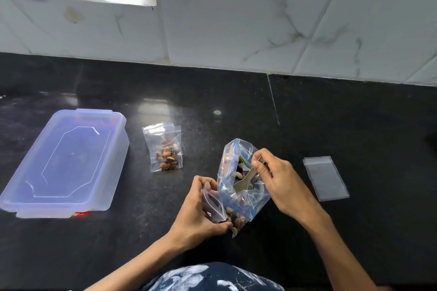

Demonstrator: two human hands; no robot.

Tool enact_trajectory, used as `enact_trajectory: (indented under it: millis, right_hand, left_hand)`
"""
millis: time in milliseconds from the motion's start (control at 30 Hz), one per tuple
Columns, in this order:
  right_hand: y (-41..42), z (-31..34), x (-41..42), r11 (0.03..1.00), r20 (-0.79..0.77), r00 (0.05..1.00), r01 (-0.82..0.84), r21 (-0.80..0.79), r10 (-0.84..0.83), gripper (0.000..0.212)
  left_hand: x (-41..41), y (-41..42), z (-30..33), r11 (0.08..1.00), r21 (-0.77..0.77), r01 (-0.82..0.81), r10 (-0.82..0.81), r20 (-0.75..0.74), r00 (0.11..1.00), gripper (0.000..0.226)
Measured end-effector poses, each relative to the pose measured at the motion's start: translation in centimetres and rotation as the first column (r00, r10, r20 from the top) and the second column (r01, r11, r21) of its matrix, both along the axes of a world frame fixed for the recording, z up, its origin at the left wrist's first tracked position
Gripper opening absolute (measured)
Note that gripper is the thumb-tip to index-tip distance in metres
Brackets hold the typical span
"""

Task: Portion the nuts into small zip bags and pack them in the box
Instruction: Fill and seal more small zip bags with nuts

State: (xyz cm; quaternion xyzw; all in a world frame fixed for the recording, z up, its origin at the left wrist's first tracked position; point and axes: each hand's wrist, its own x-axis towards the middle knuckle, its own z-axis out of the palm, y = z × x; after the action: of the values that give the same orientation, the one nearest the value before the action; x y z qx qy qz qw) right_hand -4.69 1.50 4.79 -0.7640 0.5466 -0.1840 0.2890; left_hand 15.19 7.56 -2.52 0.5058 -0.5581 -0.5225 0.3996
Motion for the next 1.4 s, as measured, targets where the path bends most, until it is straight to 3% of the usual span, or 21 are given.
enact_trajectory:
  millis: [133,333,700,867,1133,1300,1400]
  right_hand:
    - [-0.1,-0.2,-0.1,0.998,0.009,1.000,-0.017,0.058,0.017,0.016]
    - [-0.7,-0.4,-0.8,0.986,0.011,1.000,-0.015,0.168,0.013,0.016]
    - [-1.7,-1.9,-0.9,0.913,0.054,0.992,0.081,0.399,-0.112,0.018]
    - [-2.3,-1.2,-1.4,0.865,0.140,0.958,0.155,0.477,-0.249,0.018]
    - [-1.1,0.2,0.1,0.952,-0.059,0.997,-0.025,0.305,0.045,0.014]
    - [-1.2,-0.2,0.1,0.916,0.017,0.998,-0.065,0.397,0.063,0.014]
    - [-1.5,-1.0,-0.3,0.886,0.103,0.994,-0.015,0.464,-0.037,0.014]
  left_hand:
    - [-0.8,-0.1,-0.4,0.997,-0.058,-0.053,0.057,0.074,0.996,0.068]
    - [-1.1,0.0,-1.0,0.994,-0.070,-0.084,0.086,0.023,0.996,0.067]
    - [-1.4,0.3,-2.2,0.985,-0.131,-0.112,0.120,0.060,0.991,0.067]
    - [-1.1,0.3,-2.2,0.984,-0.130,-0.122,0.128,0.040,0.991,0.068]
    - [-1.1,0.4,-2.1,0.983,-0.113,-0.144,0.146,0.009,0.989,0.065]
    - [-1.1,0.5,-2.2,0.990,-0.084,-0.110,0.109,-0.023,0.994,0.063]
    - [-1.2,0.5,-1.9,0.991,-0.086,-0.100,0.097,-0.037,0.995,0.061]
